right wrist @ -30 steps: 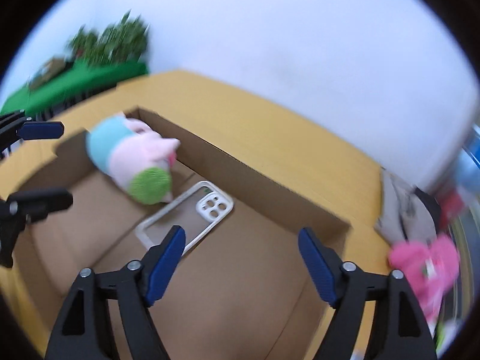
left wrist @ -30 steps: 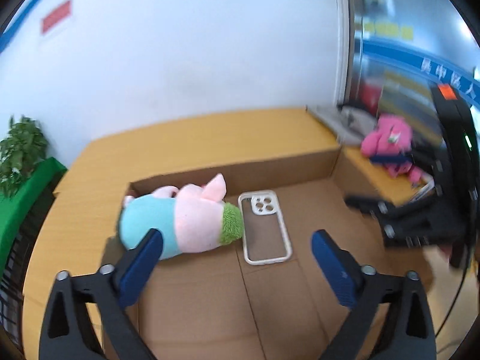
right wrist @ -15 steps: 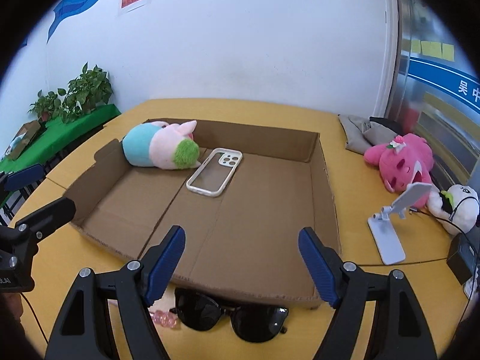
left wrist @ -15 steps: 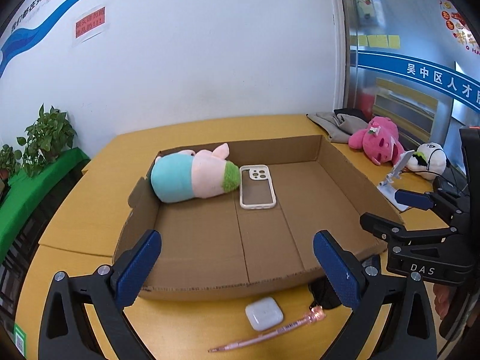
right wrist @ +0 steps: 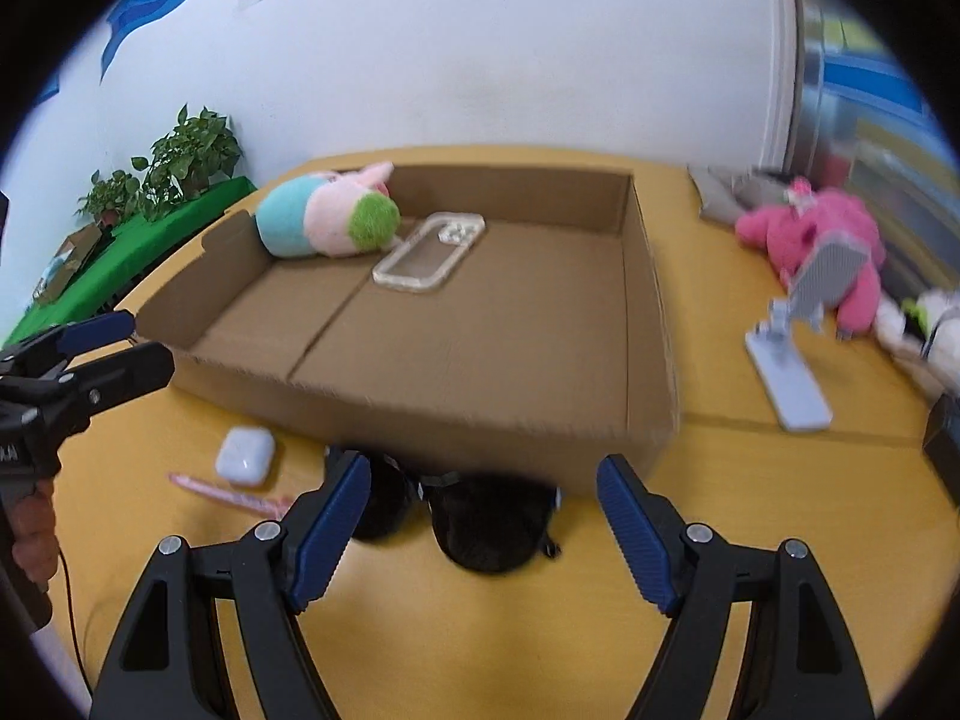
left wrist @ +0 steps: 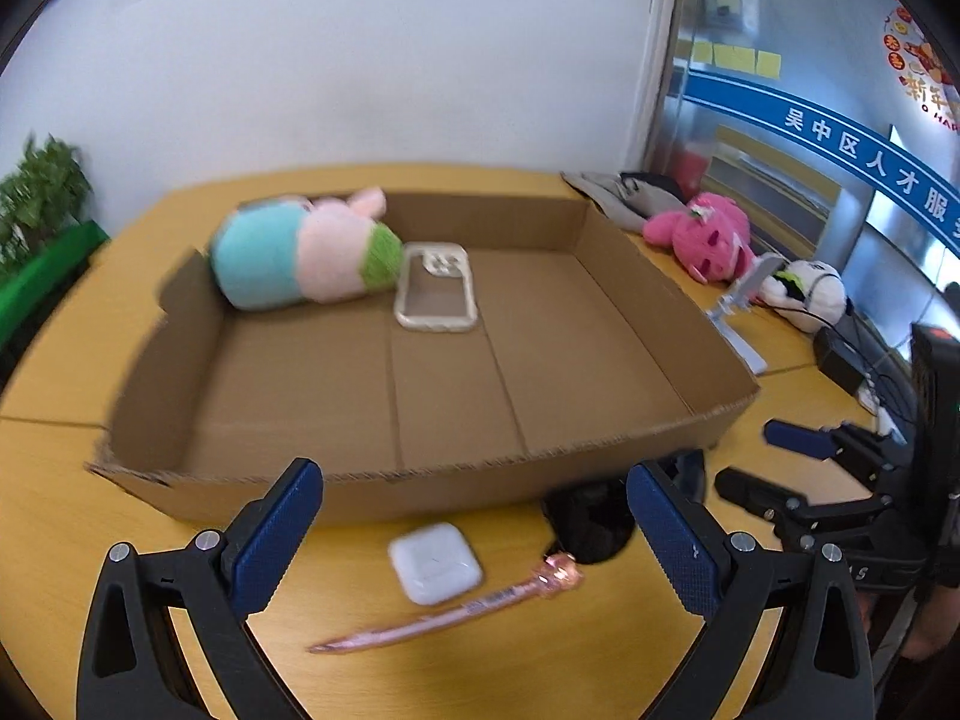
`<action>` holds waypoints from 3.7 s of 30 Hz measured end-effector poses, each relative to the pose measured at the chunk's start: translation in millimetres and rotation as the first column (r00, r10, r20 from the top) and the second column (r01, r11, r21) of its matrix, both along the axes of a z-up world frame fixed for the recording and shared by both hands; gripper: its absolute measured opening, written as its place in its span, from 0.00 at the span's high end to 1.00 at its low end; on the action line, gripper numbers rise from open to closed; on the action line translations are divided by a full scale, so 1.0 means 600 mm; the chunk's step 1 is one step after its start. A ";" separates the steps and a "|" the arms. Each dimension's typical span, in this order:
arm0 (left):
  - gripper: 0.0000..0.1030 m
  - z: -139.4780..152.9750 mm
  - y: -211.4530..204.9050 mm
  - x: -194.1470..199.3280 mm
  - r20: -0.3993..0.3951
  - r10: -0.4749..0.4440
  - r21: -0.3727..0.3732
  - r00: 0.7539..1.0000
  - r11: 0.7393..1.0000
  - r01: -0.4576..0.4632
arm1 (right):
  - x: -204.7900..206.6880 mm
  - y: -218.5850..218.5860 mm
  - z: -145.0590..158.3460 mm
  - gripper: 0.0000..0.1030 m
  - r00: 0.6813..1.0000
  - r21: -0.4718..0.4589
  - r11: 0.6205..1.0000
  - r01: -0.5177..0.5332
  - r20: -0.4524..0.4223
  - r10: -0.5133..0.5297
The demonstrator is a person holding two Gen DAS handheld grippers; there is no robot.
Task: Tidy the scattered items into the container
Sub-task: 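Close both grippers on the black sunglasses on the table, then carry the sunglasses into the box with both grippers and open them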
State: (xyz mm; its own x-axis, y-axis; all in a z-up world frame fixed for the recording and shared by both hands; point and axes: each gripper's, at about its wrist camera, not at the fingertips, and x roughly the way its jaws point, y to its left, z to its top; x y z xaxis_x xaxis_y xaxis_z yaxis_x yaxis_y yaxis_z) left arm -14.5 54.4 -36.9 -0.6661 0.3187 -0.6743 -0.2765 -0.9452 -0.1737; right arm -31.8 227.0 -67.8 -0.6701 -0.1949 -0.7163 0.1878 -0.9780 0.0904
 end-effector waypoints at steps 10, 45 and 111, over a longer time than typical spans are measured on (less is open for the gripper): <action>0.00 -0.077 0.062 -0.038 0.139 -0.185 0.090 0.973 0.981 0.173 | -0.018 -0.035 -0.068 0.24 0.993 0.059 0.993 -0.098 0.072 0.094; 0.40 -0.027 0.072 -0.044 0.188 -0.192 0.196 0.963 0.968 0.155 | 0.022 -0.045 -0.019 0.44 0.996 0.051 0.998 -0.030 -0.081 0.034; 0.42 -0.067 -0.186 -0.426 0.436 0.034 -0.161 0.899 0.986 0.041 | -0.390 -0.367 -0.057 0.44 0.901 -0.016 0.997 -0.073 0.427 0.073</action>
